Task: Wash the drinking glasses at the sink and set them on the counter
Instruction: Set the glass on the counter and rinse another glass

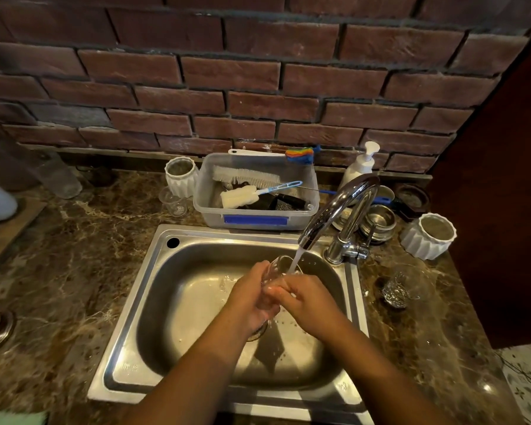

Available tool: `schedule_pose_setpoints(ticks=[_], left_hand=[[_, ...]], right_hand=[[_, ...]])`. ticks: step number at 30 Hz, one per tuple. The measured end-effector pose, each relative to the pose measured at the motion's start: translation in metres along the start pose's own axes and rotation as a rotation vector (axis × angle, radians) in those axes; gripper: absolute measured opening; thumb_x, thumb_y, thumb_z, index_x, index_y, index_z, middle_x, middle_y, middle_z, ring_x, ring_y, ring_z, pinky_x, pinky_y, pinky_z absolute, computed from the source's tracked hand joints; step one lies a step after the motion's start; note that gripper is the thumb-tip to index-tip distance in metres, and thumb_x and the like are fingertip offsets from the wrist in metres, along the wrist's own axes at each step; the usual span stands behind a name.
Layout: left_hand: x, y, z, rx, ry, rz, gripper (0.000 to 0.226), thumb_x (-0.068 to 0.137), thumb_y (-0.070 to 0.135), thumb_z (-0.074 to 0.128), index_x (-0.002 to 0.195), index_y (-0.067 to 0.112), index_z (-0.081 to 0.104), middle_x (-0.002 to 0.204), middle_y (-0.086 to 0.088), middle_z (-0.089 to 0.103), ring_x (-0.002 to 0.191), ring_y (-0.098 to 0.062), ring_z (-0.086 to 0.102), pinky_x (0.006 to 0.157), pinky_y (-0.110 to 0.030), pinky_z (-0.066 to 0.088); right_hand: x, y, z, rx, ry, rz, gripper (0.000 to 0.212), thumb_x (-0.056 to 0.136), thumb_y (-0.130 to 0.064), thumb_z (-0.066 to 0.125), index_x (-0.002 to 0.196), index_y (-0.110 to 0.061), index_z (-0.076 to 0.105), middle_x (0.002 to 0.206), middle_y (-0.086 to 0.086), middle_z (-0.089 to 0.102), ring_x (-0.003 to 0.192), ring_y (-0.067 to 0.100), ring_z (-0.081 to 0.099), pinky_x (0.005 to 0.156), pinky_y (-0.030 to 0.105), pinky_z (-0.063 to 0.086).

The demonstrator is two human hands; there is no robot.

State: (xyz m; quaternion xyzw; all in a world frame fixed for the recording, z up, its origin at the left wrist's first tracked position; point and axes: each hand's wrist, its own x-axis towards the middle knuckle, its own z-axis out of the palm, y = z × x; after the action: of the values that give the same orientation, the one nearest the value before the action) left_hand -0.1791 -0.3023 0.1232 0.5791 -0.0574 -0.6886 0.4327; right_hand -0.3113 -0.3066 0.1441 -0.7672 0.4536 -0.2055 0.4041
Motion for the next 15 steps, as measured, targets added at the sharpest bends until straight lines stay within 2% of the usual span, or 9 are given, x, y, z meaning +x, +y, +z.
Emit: schedule_pose_setpoints(ticks=[1,3,4,5,7,9,11,13,15], left_hand=[[0.002,-0.006,0.003,0.033,0.047,0.158,0.028,0.1,0.034,0.057,0.103,0.01,0.071,0.086,-0.015,0.074,0.085,-0.028,0.068,0.072,-0.037,0.055],[0.003,-0.015,0.005,0.25,0.093,0.52,0.022,0.102,0.03,0.055,0.098,0.014,0.069,0.093,-0.013,0.073,0.089,-0.026,0.071,0.071,-0.033,0.058],[0.003,-0.019,0.004,0.35,0.088,0.654,0.018,0.102,0.028,0.056,0.096,0.017,0.069,0.094,-0.009,0.073,0.089,-0.024,0.072,0.071,-0.031,0.06],[0.003,-0.02,0.004,0.398,0.061,0.708,0.016,0.101,0.026,0.057,0.095,0.019,0.069,0.093,-0.007,0.073,0.089,-0.023,0.073,0.072,-0.033,0.062],[0.0,-0.014,0.004,0.338,-0.009,0.569,0.019,0.102,0.027,0.055,0.098,0.017,0.07,0.09,-0.008,0.075,0.082,-0.022,0.074,0.069,-0.036,0.061],[-0.003,-0.001,0.001,0.223,-0.051,0.201,0.025,0.099,0.034,0.058,0.098,0.015,0.074,0.078,-0.008,0.076,0.076,-0.022,0.071,0.066,-0.035,0.058],[-0.007,0.013,-0.003,0.127,-0.105,-0.121,0.024,0.09,0.034,0.069,0.09,0.013,0.079,0.078,-0.009,0.075,0.079,-0.021,0.066,0.066,-0.032,0.055],[-0.009,0.018,-0.004,0.058,-0.123,-0.191,0.022,0.089,0.031,0.069,0.093,0.011,0.076,0.08,-0.009,0.072,0.07,-0.016,0.061,0.057,-0.026,0.05],[-0.007,0.015,0.002,0.064,-0.067,-0.018,0.022,0.096,0.031,0.06,0.094,0.013,0.071,0.07,-0.005,0.069,0.057,-0.013,0.059,0.05,-0.025,0.045]], right_hand=[[-0.001,-0.002,0.003,0.116,0.053,0.056,0.025,0.101,-0.023,0.058,0.088,-0.016,0.078,0.078,-0.003,0.074,0.075,0.007,0.069,0.073,0.027,0.055],[0.004,-0.008,0.01,0.512,0.187,0.304,0.026,0.102,-0.025,0.056,0.093,-0.013,0.078,0.083,0.001,0.078,0.081,0.01,0.073,0.075,0.024,0.055],[0.007,-0.013,0.013,0.683,0.236,0.451,0.028,0.102,-0.029,0.055,0.096,-0.014,0.077,0.085,0.001,0.079,0.084,0.011,0.075,0.076,0.026,0.055],[0.01,-0.014,0.014,0.769,0.277,0.534,0.028,0.102,-0.032,0.054,0.096,-0.015,0.077,0.086,0.002,0.079,0.084,0.012,0.075,0.075,0.026,0.055],[0.01,-0.013,0.012,0.624,0.285,0.449,0.029,0.102,-0.031,0.054,0.09,-0.016,0.076,0.079,0.003,0.078,0.078,0.012,0.075,0.071,0.025,0.055],[0.004,-0.007,0.005,0.374,0.196,0.224,0.03,0.102,-0.027,0.055,0.084,-0.014,0.075,0.074,0.004,0.075,0.073,0.013,0.073,0.069,0.027,0.055],[0.001,0.0,-0.004,0.152,0.058,0.061,0.026,0.1,-0.026,0.059,0.083,-0.015,0.075,0.075,0.002,0.073,0.073,0.015,0.071,0.071,0.037,0.057],[0.001,0.007,-0.007,0.062,-0.008,-0.005,0.023,0.099,-0.026,0.06,0.085,-0.017,0.076,0.077,-0.001,0.074,0.075,0.015,0.07,0.073,0.042,0.057],[0.001,0.004,-0.006,0.138,0.06,0.019,0.023,0.1,-0.025,0.059,0.089,-0.016,0.077,0.081,0.001,0.075,0.08,0.017,0.072,0.076,0.044,0.058]])
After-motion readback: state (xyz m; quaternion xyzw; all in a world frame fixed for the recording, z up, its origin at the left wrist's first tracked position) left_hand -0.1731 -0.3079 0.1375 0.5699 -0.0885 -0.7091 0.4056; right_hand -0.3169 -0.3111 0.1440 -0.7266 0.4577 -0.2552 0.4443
